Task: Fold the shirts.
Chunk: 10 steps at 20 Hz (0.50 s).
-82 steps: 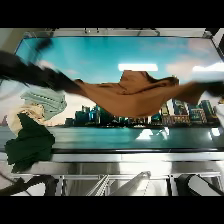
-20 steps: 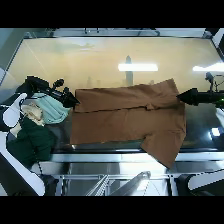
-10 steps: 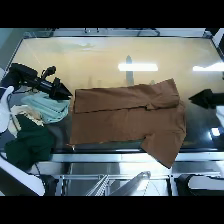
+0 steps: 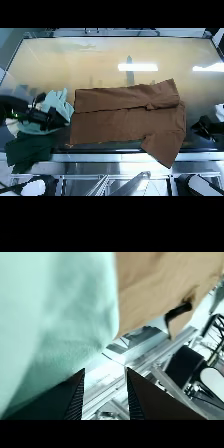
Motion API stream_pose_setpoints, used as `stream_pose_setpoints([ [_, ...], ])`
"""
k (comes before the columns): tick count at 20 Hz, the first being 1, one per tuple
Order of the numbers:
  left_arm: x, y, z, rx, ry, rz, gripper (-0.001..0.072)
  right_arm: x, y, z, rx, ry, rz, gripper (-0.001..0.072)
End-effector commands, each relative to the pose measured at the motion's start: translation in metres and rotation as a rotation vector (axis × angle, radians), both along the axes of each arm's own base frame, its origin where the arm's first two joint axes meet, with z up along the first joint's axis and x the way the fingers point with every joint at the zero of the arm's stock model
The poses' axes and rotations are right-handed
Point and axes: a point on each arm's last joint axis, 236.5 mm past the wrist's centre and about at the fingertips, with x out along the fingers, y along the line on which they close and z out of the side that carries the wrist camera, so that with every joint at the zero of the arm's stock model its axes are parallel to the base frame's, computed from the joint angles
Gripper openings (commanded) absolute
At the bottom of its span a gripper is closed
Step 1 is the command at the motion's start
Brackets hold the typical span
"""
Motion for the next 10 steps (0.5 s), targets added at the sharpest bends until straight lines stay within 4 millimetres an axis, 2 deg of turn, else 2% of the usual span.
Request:
stream_pose_setpoints([
  [1, -0.032, -0.002, -0.027, 0.048, -0.01, 0.046, 0.0283, -0.029, 0.012, -0.018, 0.1, 0.12, -0.001, 0.0357],
  [2, -0.036, -0.002, -0.029, 0.054, -0.015, 0.049, 0.0283, -0.029, 0.021, -0.021, 0.142, 0.112, 0.034, 0.0357],
  [3, -0.038, -0.003, -0.03, 0.056, -0.023, 0.043, 0.0283, -0.021, 0.031, -0.022, 0.195, 0.073, 0.046, 0.0358],
  [6, -0.036, -0.002, -0.028, 0.071, -0.053, 0.047, 0.0283, 0.013, 0.044, -0.023, 0.284, -0.07, 0.012, 0.0358],
  [10, -0.025, 0.006, -0.035, 0.114, -0.083, 0.079, 0.0282, 0.014, 0.045, -0.04, 0.288, -0.075, 0.005, 0.0357],
])
